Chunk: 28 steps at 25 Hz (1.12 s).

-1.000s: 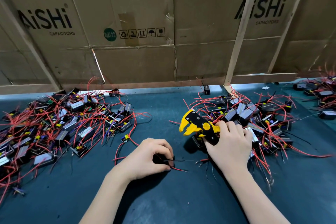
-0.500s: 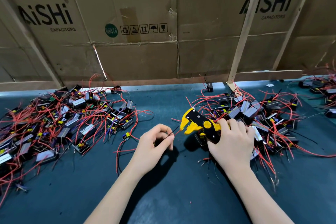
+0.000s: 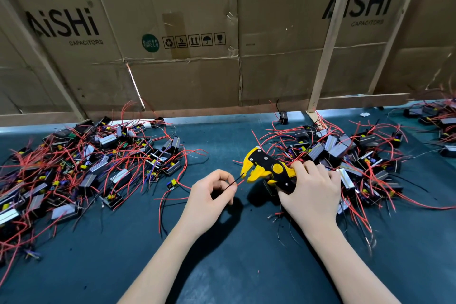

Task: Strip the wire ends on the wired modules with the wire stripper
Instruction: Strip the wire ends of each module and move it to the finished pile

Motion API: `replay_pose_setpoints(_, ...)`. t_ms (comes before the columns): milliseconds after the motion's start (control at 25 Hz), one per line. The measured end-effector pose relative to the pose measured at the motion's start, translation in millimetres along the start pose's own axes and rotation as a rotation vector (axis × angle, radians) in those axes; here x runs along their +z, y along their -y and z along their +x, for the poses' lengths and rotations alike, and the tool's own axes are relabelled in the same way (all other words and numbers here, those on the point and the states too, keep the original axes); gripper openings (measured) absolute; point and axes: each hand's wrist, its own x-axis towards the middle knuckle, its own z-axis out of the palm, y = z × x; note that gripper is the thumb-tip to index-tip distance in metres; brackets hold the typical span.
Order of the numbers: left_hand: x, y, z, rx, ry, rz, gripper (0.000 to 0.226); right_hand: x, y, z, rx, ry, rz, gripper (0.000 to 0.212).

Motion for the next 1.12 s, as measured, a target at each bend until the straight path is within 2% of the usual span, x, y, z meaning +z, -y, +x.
replay_pose_setpoints(240,-1,1,0,0.012,0.006,0.020,0.015,-5,3,0,0.009,0.049,0.023,0.041)
replay_pose_setpoints(400,-1,1,0,0.017,0.012,0.028,0.020,-8,5,1,0.012,0.079,0.026,0.047)
replay_pose_setpoints(600,-3,5,0,0.017,0.013,0.027,0.020,-2,4,-2,0.002,0.040,-0.002,0.048)
replay_pose_setpoints(680,-3,4,-2,0.061,0.038,0.095,0.016,2,1,-2,0.002,0.030,-0.041,0.055)
replay_pose_setpoints(760,-8,6,-3,0.183,0.047,0.279,0.011,4,-1,-2,0.018,0.018,-0.043,0.057)
replay_pose_setpoints(880,-24,13,5,0.294,-0.110,0.440,0.010,4,-3,-2,0.016,0.004,-0.014,0.056)
replay_pose_setpoints(1000,-38,7,20,0.146,-0.418,0.392,0.015,2,-5,0,-0.030,-0.053,0.050,0.052)
replay_pose_setpoints(1040,-40,-1,27,0.091,-0.469,0.345,0.017,1,-5,1,-0.062,-0.068,0.098,0.050)
replay_pose_setpoints(1120,-37,-25,47,0.024,-0.425,0.174,0.018,-2,-2,3,-0.165,-0.070,0.207,0.049)
